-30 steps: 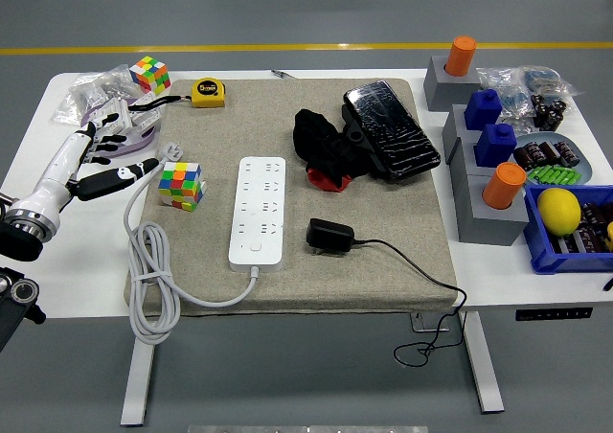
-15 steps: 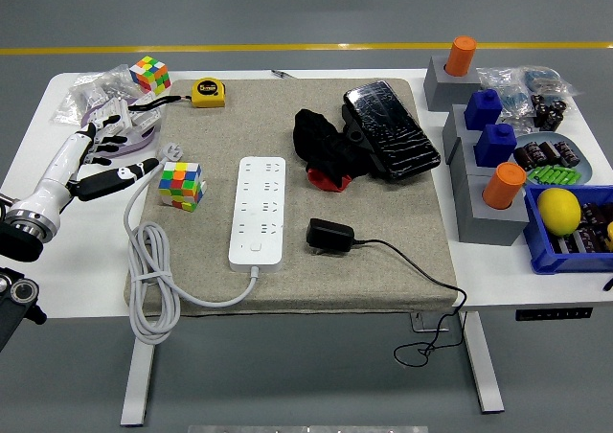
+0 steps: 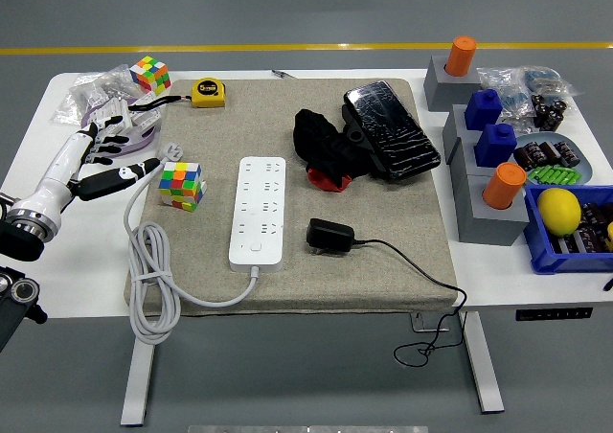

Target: Pull the plug out and thorw away

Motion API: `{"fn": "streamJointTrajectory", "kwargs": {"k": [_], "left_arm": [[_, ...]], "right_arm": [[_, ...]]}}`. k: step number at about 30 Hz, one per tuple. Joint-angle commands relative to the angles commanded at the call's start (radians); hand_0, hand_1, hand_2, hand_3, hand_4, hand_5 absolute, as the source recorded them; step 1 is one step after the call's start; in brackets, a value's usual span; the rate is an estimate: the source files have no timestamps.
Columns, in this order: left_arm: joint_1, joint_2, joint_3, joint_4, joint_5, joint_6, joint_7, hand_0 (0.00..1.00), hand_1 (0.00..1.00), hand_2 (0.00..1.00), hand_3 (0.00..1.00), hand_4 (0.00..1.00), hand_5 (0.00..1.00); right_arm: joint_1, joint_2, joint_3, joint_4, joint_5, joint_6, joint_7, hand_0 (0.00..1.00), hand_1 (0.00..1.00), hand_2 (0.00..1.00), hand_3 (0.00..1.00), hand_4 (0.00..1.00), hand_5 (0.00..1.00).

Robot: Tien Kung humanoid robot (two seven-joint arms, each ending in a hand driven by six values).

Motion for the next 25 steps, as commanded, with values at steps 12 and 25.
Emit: {"fn": "streamJointTrajectory", "kwargs": {"k": [12,25], "left_arm": [[-0.006,0.000,-0.002,0.000,0.001,-0.001,0.000,0.644,0.773,0.786,0.937,0.956,0.507],[-0.007,0.001,-0.006,0.000,0.001,-0.003,0.002,0.644,0.772,0.785,0.935,0.954,0.506]], "right_arm": [[0.003,-0.002,0.007,-0.001,-0.005,0.002,0.000,0.621,0.669,0.692,0.623,0.965,0.422],[0.011,-0.009,-0.012,0.002,0.001,0.001,-0.002,0.620,0.669,0.692,0.623,0.965,0.422]]}}
